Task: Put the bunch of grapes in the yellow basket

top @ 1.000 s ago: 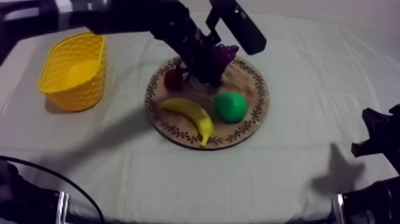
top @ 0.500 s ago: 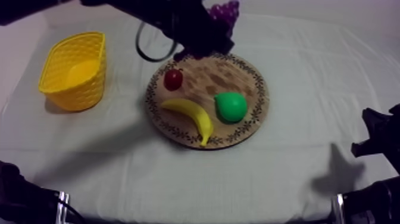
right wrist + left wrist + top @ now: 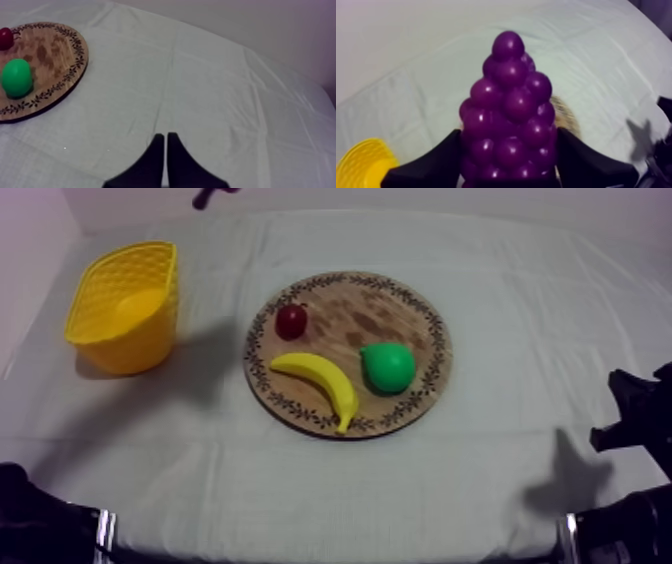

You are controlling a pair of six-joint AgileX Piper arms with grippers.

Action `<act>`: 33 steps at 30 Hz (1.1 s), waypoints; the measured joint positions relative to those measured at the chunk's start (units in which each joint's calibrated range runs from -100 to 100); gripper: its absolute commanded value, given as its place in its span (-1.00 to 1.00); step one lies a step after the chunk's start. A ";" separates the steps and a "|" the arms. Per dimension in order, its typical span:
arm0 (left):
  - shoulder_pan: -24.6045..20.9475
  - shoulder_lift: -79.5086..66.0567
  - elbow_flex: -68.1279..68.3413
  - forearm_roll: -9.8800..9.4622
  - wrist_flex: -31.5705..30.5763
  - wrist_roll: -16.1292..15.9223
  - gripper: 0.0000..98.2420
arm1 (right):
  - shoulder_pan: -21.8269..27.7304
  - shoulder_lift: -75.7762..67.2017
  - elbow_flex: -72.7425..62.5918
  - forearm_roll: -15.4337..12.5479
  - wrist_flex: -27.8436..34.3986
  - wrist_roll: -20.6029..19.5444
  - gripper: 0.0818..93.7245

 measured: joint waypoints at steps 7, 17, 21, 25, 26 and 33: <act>-7.62 -4.45 3.82 1.83 0.88 -2.07 0.20 | 0.00 0.00 0.00 0.00 0.00 0.00 -1.00; -16.70 -7.48 10.86 3.63 1.22 -3.64 0.20 | 0.00 0.00 0.00 0.00 0.00 0.00 -1.00; -19.76 -7.46 10.96 4.38 1.49 -4.82 0.21 | 0.00 0.00 0.00 0.00 0.00 0.00 -1.00; -22.27 -6.73 10.48 4.79 1.90 -5.78 0.21 | 0.00 0.00 0.00 0.00 0.00 0.00 -1.00; -22.91 -6.39 10.24 4.79 2.04 -5.94 0.20 | 0.00 0.00 0.00 0.00 0.00 0.00 -1.00; -25.93 -3.43 10.23 4.39 2.04 -6.84 0.22 | 0.00 0.00 0.00 0.00 0.00 -0.11 -1.00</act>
